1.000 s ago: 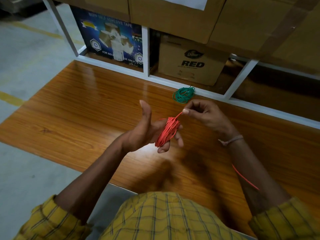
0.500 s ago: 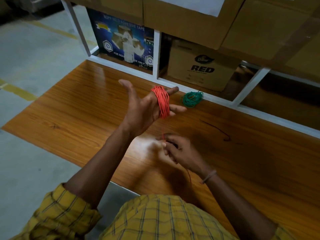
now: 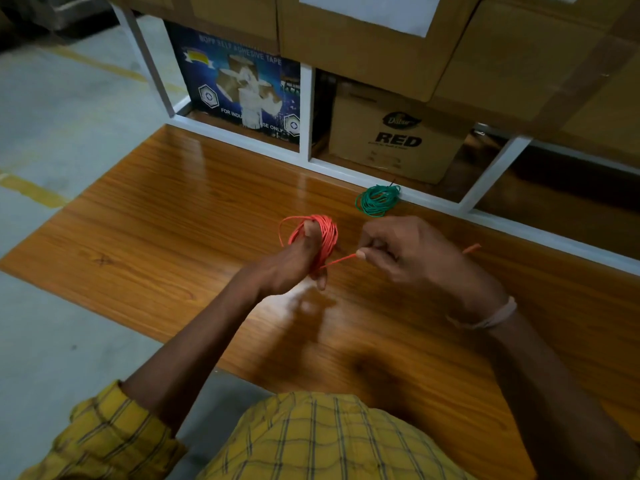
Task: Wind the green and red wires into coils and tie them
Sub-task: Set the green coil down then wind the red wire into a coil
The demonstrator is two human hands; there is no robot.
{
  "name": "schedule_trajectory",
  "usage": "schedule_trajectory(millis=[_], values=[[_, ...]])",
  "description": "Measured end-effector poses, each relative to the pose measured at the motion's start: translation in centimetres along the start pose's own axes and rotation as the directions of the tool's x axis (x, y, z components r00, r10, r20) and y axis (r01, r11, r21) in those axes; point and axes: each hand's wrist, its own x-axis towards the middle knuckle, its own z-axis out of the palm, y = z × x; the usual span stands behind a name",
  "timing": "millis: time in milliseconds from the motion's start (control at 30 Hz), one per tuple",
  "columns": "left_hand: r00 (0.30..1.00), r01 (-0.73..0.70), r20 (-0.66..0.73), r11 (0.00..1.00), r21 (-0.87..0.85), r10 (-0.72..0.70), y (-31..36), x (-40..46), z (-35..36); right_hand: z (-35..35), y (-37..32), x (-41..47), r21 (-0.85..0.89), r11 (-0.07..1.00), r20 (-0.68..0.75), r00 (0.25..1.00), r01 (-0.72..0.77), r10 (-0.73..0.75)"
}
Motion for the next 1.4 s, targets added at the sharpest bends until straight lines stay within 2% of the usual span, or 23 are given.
schedule_trajectory(millis=[133,267,333,400,500,667,800,933,1100,1200,1300,1400], values=[[0.997,0.009,0.074,1.000,0.008,-0.009,-0.6,-0.3,0.1,-2.5,1.5,0.6,-0.083,0.996,-0.116,0.992,0.040,-0.050],[0.984,-0.068,0.154,0.983,-0.173,0.095,-0.5,-0.7,0.2,-3.0,3.6,1.6,-0.114,0.990,-0.305,0.946,0.080,-0.111],[0.973,-0.113,0.166,0.958,-0.262,0.160,-0.2,-0.7,0.2,-2.0,4.4,2.2,-0.007,0.998,-0.379,0.923,0.068,-0.065],[0.966,-0.147,0.143,0.917,-0.370,0.213,0.2,-0.7,0.1,-0.4,4.3,2.0,0.166,0.986,-0.429,0.902,0.031,0.044],[0.967,-0.185,0.050,0.825,-0.533,0.249,0.9,-0.6,-0.1,2.0,3.0,1.2,0.420,0.907,-0.397,0.895,-0.019,0.202],[0.975,-0.197,-0.214,0.688,-0.699,0.062,1.3,0.0,0.3,4.4,0.6,0.7,0.563,0.827,-0.403,0.873,-0.001,0.275],[0.953,-0.232,-0.304,0.619,-0.750,-0.011,0.9,0.9,0.5,5.5,-0.1,0.6,0.623,0.782,-0.418,0.843,-0.005,0.339],[0.947,-0.199,-0.304,0.562,-0.803,-0.099,0.8,1.9,0.6,6.3,-0.6,0.3,0.676,0.737,-0.455,0.790,0.006,0.410],[0.932,-0.192,-0.325,0.547,-0.815,-0.157,1.5,2.6,1.1,7.1,-1.2,0.2,0.699,0.715,-0.508,0.718,0.019,0.477],[0.938,-0.178,-0.292,0.464,-0.868,-0.187,1.6,3.3,1.4,7.5,-1.4,0.1,0.682,0.731,-0.547,0.685,0.031,0.481],[0.956,-0.168,-0.236,0.336,-0.927,-0.173,1.9,3.8,1.8,7.7,-1.8,0.0,0.750,0.656,-0.515,0.690,0.078,0.508],[0.960,-0.178,-0.236,0.320,-0.930,-0.151,2.3,4.1,2.3,7.4,-1.9,-0.3,0.780,0.618,-0.492,0.704,0.096,0.512]])
